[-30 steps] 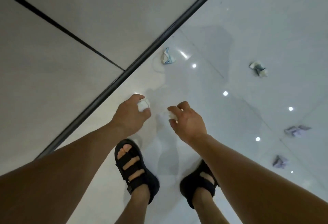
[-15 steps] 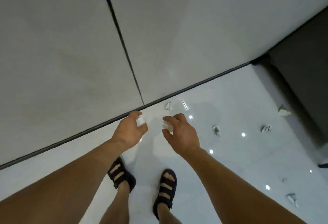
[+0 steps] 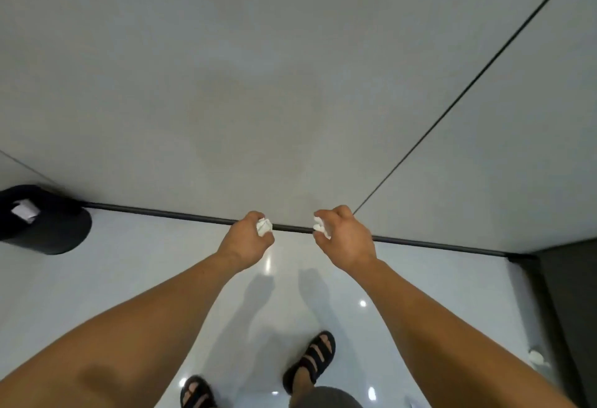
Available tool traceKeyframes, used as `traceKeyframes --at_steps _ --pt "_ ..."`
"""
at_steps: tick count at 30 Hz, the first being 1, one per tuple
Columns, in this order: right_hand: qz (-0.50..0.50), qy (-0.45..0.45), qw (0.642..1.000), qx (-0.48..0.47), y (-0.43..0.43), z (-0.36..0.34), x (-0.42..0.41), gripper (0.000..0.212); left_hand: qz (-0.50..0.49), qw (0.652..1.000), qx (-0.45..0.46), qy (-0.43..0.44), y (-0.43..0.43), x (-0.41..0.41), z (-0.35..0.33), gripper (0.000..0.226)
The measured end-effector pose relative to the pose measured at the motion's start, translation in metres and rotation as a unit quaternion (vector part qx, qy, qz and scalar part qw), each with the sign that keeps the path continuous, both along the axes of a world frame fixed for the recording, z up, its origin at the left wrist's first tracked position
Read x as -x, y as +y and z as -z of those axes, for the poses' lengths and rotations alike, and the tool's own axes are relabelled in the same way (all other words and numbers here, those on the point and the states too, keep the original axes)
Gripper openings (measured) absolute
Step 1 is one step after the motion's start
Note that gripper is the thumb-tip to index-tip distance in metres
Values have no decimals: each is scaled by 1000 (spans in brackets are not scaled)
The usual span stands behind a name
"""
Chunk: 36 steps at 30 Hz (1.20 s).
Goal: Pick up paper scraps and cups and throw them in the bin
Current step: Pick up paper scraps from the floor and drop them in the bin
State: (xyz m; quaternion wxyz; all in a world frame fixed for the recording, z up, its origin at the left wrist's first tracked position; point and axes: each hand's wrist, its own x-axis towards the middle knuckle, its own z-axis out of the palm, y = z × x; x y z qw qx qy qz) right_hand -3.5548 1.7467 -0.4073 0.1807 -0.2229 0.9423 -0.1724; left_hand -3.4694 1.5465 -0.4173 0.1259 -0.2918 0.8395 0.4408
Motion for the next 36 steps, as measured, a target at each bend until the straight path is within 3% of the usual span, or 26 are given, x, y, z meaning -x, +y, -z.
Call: traceKeyframes --at_steps 15,22,31,36 --pt "-264 62 962 -18 -320 -68 -164 39 -223 974 39 32 -276 -250 -69 38" --pt "-348 56 936 -16 -451 -59 -180 40 -282 957 46 47 -377 -281 -71 43" --pt "-441 35 897 24 -651 -53 -170 37 -367 925 98 -17 -531 -293 -87 41" --pt "-476 37 879 9 -738 -55 -172 39 -388 916 97 -7 -601 -296 -84 45"
